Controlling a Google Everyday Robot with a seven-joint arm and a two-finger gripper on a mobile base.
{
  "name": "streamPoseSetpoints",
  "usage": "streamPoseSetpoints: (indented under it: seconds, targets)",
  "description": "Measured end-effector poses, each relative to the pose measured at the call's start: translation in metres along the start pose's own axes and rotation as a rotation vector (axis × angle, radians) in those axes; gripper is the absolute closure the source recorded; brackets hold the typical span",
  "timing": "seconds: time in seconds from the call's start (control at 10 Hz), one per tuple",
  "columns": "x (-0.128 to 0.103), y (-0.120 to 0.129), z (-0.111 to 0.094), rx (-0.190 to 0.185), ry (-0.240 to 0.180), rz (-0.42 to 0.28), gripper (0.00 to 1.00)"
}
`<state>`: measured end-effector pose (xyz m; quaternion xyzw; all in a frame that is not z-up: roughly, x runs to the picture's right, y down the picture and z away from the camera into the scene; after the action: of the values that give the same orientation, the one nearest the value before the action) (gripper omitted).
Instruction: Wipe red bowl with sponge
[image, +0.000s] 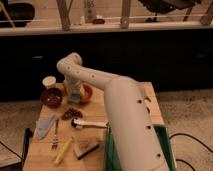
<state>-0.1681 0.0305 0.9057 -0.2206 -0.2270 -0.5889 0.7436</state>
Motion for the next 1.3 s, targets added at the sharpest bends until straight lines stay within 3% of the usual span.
streamPoseSetpoints:
  seconds: [0.3, 0.5, 0.7, 1.0, 1.3]
  targets:
    - [0.030, 0.040, -0.019, -0.012, 0.050, 0.087, 1.00]
    - [0.043, 0.040, -0.026, 0.002, 0.070, 0.110, 1.00]
    - [0.049, 0.026, -0.027, 0.015, 0.080, 0.097, 1.00]
    - [0.035, -0.016, -0.023, 0.041, 0.056, 0.004, 1.00]
    - [0.001, -0.009, -0.018, 0.032, 0.013, -0.071, 1.00]
